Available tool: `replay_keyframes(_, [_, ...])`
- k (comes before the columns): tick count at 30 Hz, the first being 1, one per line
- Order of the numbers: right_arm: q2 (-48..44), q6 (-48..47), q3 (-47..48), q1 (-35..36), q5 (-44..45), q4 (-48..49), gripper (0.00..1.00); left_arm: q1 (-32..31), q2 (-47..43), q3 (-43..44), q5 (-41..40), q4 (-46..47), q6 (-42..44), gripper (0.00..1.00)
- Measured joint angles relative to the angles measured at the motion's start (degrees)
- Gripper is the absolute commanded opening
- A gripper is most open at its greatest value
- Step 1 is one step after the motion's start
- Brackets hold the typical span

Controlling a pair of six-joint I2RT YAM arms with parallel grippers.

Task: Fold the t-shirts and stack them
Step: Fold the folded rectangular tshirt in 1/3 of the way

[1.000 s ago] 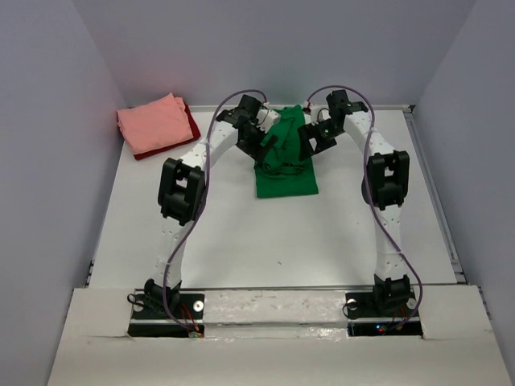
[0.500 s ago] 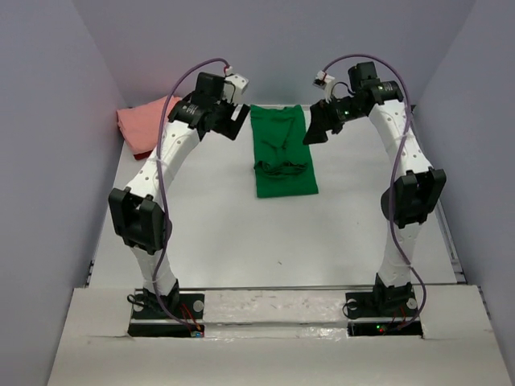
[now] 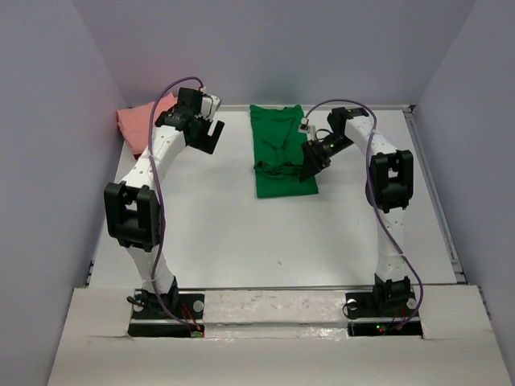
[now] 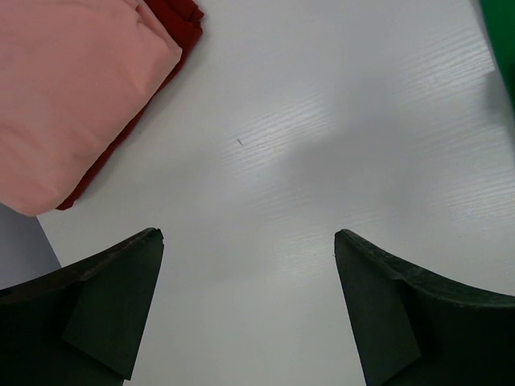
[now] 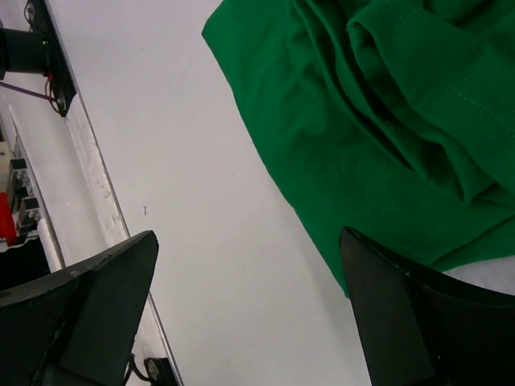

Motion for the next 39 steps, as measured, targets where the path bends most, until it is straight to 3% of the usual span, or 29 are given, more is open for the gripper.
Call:
replay_keyframes(26, [7.13,-1.2,7.45,4.02,-3.41,-0.57,1.0,0.39,2.38,1.31,0.11,-0.15,0.0,0.99])
replay_keyframes(39, [7.43,6.38,11.45,4.02,3.91,6.82,1.0,0.39,2.36,1.29,-0.26,-0.22,0.04,0.99])
